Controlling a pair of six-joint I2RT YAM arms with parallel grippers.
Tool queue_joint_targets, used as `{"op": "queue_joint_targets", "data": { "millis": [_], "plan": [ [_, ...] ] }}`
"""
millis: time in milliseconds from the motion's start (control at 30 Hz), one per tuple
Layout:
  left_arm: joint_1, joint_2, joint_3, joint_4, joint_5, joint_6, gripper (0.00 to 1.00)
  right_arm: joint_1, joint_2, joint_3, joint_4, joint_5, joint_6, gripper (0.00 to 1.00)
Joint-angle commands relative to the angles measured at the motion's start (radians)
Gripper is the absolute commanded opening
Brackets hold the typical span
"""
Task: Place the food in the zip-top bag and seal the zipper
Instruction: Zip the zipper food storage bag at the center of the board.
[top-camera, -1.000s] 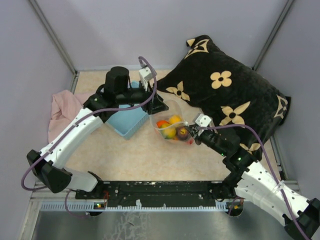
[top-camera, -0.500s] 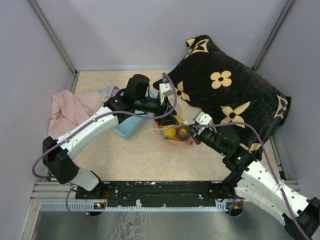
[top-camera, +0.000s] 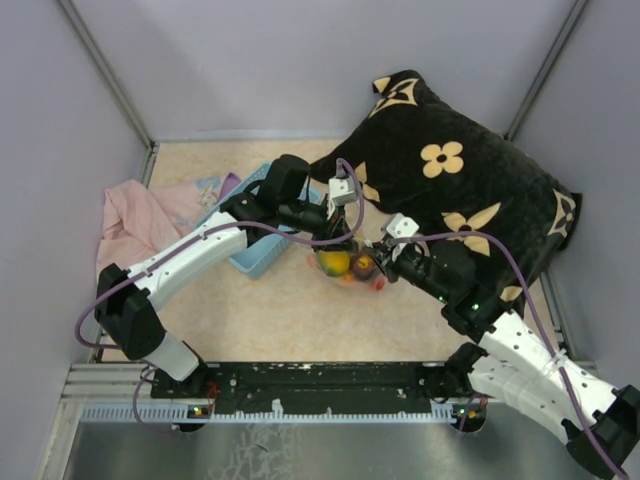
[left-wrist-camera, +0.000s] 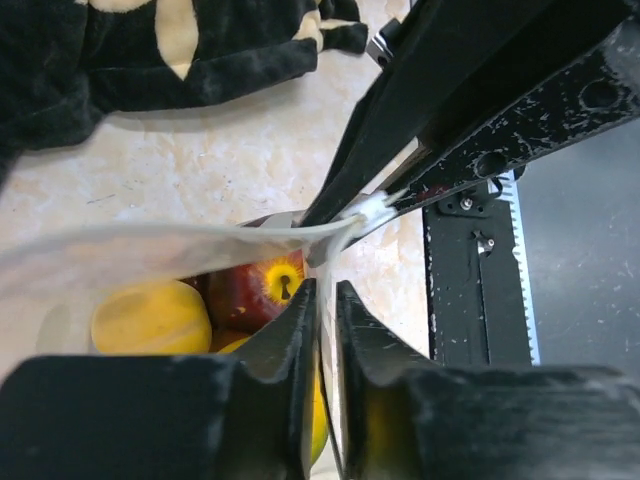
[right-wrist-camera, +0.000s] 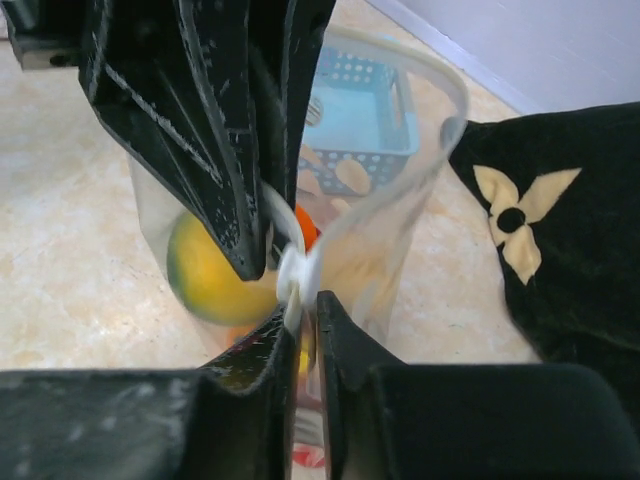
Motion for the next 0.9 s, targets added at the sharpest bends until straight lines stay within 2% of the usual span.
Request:
{"op": "queue_joint_targets", "data": {
  "millis": [0,67,100,367,767,867],
  "plan": [
    [-0.005,0.008,0.025,-0.043,0.024,0.056,0.1,-0.008,0.024,0.097,0.018,-0.014,0.011,0.17],
    [-0.006,0.004,0.03,-0.051,0.018,0.059,0.01,-0.007,0.031,0.121,-0.001,-0.024,0.017,0.21],
    [-0.006,0.0,0.032,-0.055,0.016,0.06,0.0,-0.007,0.032,0.134,-0.011,-0.027,0.017,0.22],
    [-0.005,-0.008,0.039,-0.034,0.006,0.049,0.0,-0.008,0.068,0.253,-0.169,-0.023,-0.008,0.24],
    [-0.006,-0.004,0.041,-0.01,-0.014,0.019,0.0,-0.008,0.04,0.321,-0.367,-0.057,-0.014,0.27],
    [-0.006,-0.009,0.032,0.004,-0.007,0.015,0.0,-0.007,0.042,0.313,-0.363,-0.033,-0.032,0.25]
  ]
}}
